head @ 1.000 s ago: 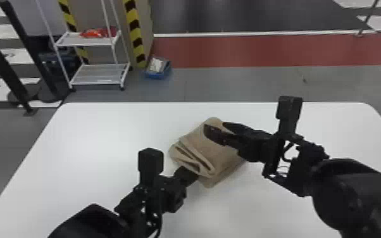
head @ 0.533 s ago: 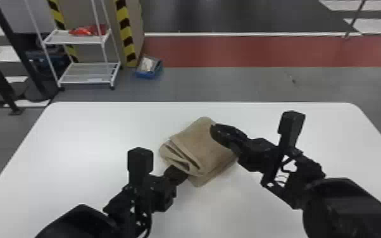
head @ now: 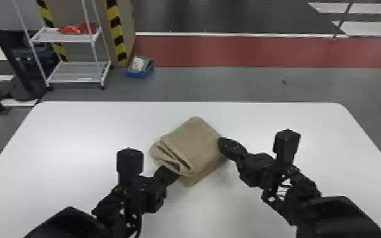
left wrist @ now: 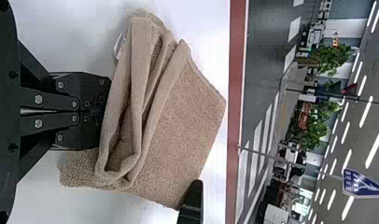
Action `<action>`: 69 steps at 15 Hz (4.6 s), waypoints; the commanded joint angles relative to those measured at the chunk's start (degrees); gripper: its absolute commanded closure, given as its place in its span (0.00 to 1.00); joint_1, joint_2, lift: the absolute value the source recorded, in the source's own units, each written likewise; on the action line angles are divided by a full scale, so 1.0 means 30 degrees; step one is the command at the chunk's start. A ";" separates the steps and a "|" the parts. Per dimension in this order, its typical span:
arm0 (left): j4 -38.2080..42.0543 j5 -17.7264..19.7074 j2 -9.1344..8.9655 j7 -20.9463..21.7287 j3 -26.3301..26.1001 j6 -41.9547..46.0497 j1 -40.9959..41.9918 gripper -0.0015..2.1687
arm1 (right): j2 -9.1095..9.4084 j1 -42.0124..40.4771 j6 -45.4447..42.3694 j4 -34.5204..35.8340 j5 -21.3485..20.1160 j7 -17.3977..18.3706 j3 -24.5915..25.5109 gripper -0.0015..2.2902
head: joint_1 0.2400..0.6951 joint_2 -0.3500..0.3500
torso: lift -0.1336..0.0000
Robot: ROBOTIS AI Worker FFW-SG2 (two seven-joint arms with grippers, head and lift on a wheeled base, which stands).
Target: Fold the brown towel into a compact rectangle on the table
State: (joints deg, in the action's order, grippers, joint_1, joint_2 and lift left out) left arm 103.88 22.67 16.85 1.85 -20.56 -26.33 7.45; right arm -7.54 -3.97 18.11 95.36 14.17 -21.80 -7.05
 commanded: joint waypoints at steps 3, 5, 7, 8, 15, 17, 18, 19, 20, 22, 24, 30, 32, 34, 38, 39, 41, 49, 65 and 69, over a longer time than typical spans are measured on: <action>0.0268 -0.0029 -0.0022 -0.0088 -0.0061 0.0000 0.0152 0.95 | -0.0095 0.0182 0.0338 -0.0439 -0.0036 -0.0029 0.0211 0.98 | 1.00 0.44 | 0.07; 0.0678 0.0001 0.0065 -0.0088 0.0115 -0.0059 0.0445 0.95 | -0.0095 0.0328 0.0455 -0.0702 -0.0006 -0.0029 0.0211 0.98 | 1.00 0.43 | 0.07; 0.1762 0.0030 0.0153 -0.0058 0.0320 -0.0117 0.0943 0.95 | -0.0095 0.0563 0.0573 -0.1025 -0.0006 -0.0088 0.0211 0.98 | 1.00 0.43 | 0.07; 0.2348 0.0059 0.0329 -0.0058 0.0584 -0.0176 0.1295 0.95 | -0.0095 0.0650 0.0690 -0.1083 0.0023 -0.0088 0.0211 0.98 | 1.00 0.43 | 0.07; 0.4691 0.0059 0.0944 -0.0029 0.2459 -0.0528 0.2262 0.95 | -0.0095 0.0826 0.1393 -0.0849 0.0081 -0.0234 0.0299 0.98 | 1.00 0.46 | 0.07; 0.3578 0.0645 0.0915 0.0059 0.2488 -0.0176 0.1764 0.95 | -0.0125 0.0504 0.1452 -0.0351 0.0228 -0.0410 0.0534 0.98 | 1.00 0.49 | 0.07; 0.3227 0.0645 0.0798 0.0059 0.2429 -0.0059 0.1676 0.95 | -0.0125 0.0065 0.1452 0.0557 0.0345 -0.0469 0.0797 0.98 | 1.00 0.50 | 0.07; 0.3109 0.0645 0.0798 0.0117 0.2371 0.0117 0.1646 0.95 | -0.0183 -0.0609 0.1510 0.1524 0.0492 -0.0527 0.1178 0.98 | 1.00 0.50 | 0.07; 0.3080 0.0645 0.0798 0.0117 0.2371 0.0351 0.1646 0.95 | -0.0242 -0.1195 0.1510 0.2344 0.0550 -0.0645 0.1383 0.98 | 1.00 0.50 | 0.07; 0.3080 0.0645 0.0827 0.0117 0.2371 0.1054 0.1646 0.95 | -0.0476 -0.2894 0.1569 0.4073 0.0667 -0.0645 0.2438 0.98 | 1.00 0.48 | 0.07; 0.3051 0.0821 0.0798 0.0293 0.2517 0.1230 0.1646 0.95 | -0.0564 -0.3803 0.1510 0.4337 0.0697 -0.0703 0.3170 0.98 | 1.00 0.45 | 0.07; 0.3080 0.0909 0.0915 0.0234 0.2634 0.1992 0.1676 0.95 | -0.0710 -0.3070 0.1686 0.2755 0.0462 -0.1055 0.2995 0.98 | 1.00 0.40 | 0.07; 0.3109 0.1085 0.0915 0.0293 0.2810 0.2344 0.1910 0.95 | -0.0564 -0.1986 0.1686 0.1290 0.0199 -0.0850 0.2409 0.98 | 1.00 0.41 | 0.07; 0.3051 0.1114 0.0944 0.0615 0.3074 0.2695 0.2115 0.95 | -0.0476 -0.0726 0.1686 -0.0146 0.0199 -0.0615 0.1852 0.98 | 1.00 0.43 | 0.07; 0.2963 0.1202 0.0974 0.0996 0.3308 0.3164 0.2174 0.95 | -0.0212 0.1149 0.1803 -0.1845 0.0199 -0.0410 0.0915 0.98 | 1.00 0.47 | 0.07; 0.2963 0.1231 0.0974 0.1026 0.3308 0.3164 0.2174 0.95 | -0.0183 0.1324 0.1803 -0.1874 0.0199 -0.0117 0.0739 0.98 | 1.00 0.48 | 0.07; 0.2963 0.1348 0.1091 0.1026 0.3338 0.3164 0.2174 0.95 | -0.0095 0.2145 0.1920 -0.2079 0.0169 0.0205 -0.0052 0.98 | 1.00 0.50 | 0.07; 0.2904 0.1641 0.1384 0.1143 0.3865 0.3281 0.2437 0.95 | 0.0959 0.6246 0.1745 -0.6152 -0.0270 0.0498 -0.2074 0.98 | 1.00 0.61 | 0.07; 0.2787 0.1729 0.1355 0.1201 0.4099 0.3808 0.2203 0.95 | -0.1121 0.0475 0.1803 -0.0849 0.2308 -0.3047 0.3024 0.73 | 1.00 0.57 | 0.07; 0.2904 0.1729 0.1442 0.1026 0.4070 0.4160 0.2349 0.95 | -0.1326 -0.2426 0.1393 0.2169 0.2367 -0.3516 0.5866 0.73 | 1.00 0.45 | 0.07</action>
State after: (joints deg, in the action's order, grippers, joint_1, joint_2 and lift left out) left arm 112.35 27.86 21.05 4.96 -8.33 -14.14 14.21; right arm -11.23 -8.74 22.68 99.26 21.16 -32.00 7.86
